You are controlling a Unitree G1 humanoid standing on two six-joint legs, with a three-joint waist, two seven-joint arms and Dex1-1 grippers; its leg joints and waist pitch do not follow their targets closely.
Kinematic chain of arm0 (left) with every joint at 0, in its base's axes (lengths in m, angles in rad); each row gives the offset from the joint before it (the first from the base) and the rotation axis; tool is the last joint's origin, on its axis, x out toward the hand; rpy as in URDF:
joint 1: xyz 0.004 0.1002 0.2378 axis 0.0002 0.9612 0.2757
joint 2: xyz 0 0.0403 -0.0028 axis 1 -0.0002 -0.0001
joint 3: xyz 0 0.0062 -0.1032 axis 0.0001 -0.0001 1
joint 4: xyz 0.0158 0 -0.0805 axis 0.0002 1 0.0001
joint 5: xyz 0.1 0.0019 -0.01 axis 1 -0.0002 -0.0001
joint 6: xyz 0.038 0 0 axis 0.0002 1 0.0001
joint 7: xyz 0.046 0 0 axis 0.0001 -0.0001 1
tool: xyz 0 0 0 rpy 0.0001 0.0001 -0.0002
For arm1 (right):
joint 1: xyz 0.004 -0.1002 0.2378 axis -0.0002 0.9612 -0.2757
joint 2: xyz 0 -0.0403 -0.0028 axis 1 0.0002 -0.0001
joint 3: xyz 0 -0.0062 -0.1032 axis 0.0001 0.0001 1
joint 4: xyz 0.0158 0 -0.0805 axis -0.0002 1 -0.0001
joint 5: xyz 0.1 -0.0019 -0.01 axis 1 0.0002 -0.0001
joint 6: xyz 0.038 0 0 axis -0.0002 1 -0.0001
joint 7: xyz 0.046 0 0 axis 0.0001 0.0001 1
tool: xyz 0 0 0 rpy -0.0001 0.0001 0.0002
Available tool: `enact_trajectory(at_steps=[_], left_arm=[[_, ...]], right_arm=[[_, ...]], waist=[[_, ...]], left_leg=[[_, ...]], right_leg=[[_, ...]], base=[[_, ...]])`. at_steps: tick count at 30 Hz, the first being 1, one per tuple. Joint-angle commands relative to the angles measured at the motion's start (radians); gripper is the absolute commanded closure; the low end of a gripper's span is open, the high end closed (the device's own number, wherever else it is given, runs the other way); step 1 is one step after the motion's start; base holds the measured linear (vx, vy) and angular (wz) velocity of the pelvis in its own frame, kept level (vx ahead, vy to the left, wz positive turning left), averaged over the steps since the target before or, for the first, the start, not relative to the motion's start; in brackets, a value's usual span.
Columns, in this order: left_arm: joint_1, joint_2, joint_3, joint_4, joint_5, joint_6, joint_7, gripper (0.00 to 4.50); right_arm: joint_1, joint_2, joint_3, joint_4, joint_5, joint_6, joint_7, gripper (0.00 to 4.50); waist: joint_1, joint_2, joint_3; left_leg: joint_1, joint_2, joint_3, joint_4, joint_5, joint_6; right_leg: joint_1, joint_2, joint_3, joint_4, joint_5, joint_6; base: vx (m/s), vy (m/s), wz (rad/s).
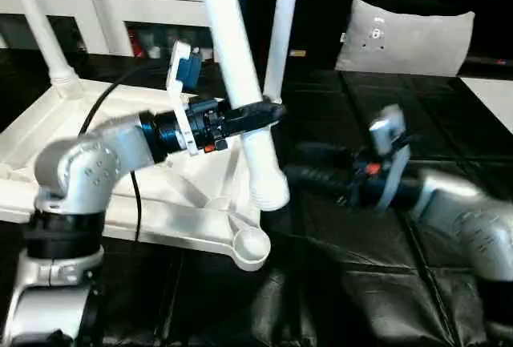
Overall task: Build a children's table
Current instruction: Pick table leg
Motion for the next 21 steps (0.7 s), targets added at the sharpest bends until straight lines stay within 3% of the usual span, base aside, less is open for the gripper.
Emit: enact_trajectory(at_steps=[1,5,10,11,17,21], left_arm=[[-0.044,0.013,-0.024,0.001,-0.045,0.036,-0.08,2.62],[-0.061,0.018,-0.041,0.001,-0.05,0.044,-0.125,2.62],[-0.073,0.02,-0.066,-0.011,-0.065,0.051,-0.175,2.62],[-0.077,0.018,-0.075,-0.013,-0.062,0.044,-0.189,2.62],[-0.092,0.017,-0.095,-0.011,-0.048,0.039,-0.215,2.62],[-0.106,0.021,-0.126,-0.004,-0.01,0.02,-0.219,2.62]], right_arm=[[-0.047,-0.013,-0.045,0.002,0.102,0.074,0.01,0.08],[-0.065,-0.013,-0.043,0.004,0.108,0.102,0.032,0.08],[-0.069,-0.03,0.015,-0.011,0.071,0.107,0.074,0.08],[-0.068,-0.032,0.038,-0.016,0.067,0.109,0.077,0.08],[-0.08,-0.028,0.06,-0.012,0.063,0.121,0.082,0.08],[-0.096,-0.041,0.103,-0.014,0.015,0.097,0.104,0.08]], waist=[[0.009,0.006,-0.067],[0.018,0.007,-0.066],[0.023,0.003,-0.067],[0.024,-0.002,-0.067],[0.026,0.0,-0.067],[0.028,-0.001,-0.067]], left_leg=[[0.013,0.044,-0.004,-0.068,-0.039,0.013],[0.014,0.046,-0.002,-0.069,-0.044,0.001],[0.011,0.046,-0.001,-0.07,-0.037,-0.007],[0.011,0.046,0.0,-0.07,-0.037,-0.008],[0.01,0.046,-0.001,-0.07,-0.034,-0.01],[0.01,0.047,0.0,-0.069,-0.027,-0.01]], right_leg=[[0.047,-0.085,0.048,-0.063,-0.005,-0.253],[0.044,-0.087,0.047,-0.065,-0.018,-0.25],[0.047,-0.089,0.047,-0.064,-0.016,-0.241],[0.048,-0.089,0.048,-0.065,-0.02,-0.238],[0.047,-0.09,0.048,-0.065,-0.032,-0.231],[0.047,-0.089,0.048,-0.064,-0.031,-0.225]], base=[[0.0,0.0,0.0],[0.0,0.0,0.0],[0.0,0.0,0.0],[0.0,0.0,0.0],[0.0,0.0,0.0],[0.0,0.0,0.0]])
